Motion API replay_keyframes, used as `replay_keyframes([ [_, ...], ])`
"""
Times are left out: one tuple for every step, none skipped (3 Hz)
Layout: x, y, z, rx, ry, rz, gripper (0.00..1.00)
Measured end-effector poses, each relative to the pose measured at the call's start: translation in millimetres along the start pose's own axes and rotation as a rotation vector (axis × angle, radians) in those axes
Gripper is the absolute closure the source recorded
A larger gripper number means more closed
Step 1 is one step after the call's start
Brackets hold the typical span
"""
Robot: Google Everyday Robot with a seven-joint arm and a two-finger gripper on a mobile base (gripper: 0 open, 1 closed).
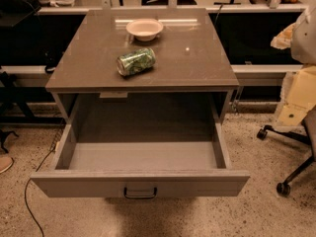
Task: Place green can into bottom drawer
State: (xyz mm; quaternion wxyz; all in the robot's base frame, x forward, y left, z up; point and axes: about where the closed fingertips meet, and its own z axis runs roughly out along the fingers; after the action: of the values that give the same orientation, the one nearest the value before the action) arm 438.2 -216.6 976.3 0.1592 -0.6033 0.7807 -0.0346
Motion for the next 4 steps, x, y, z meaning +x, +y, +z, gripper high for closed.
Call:
replay_keyframes([
  [0, 0, 0, 0.0, 0.0, 0.0, 0.0],
  [-14, -19, 10, 0.005, -0.037, -0.026, 0.0],
  [-58, -63, 34, 0.006, -0.102, -0.115, 0.0],
  [-121, -104, 64, -0.009, -0.159, -0.208, 0.0],
])
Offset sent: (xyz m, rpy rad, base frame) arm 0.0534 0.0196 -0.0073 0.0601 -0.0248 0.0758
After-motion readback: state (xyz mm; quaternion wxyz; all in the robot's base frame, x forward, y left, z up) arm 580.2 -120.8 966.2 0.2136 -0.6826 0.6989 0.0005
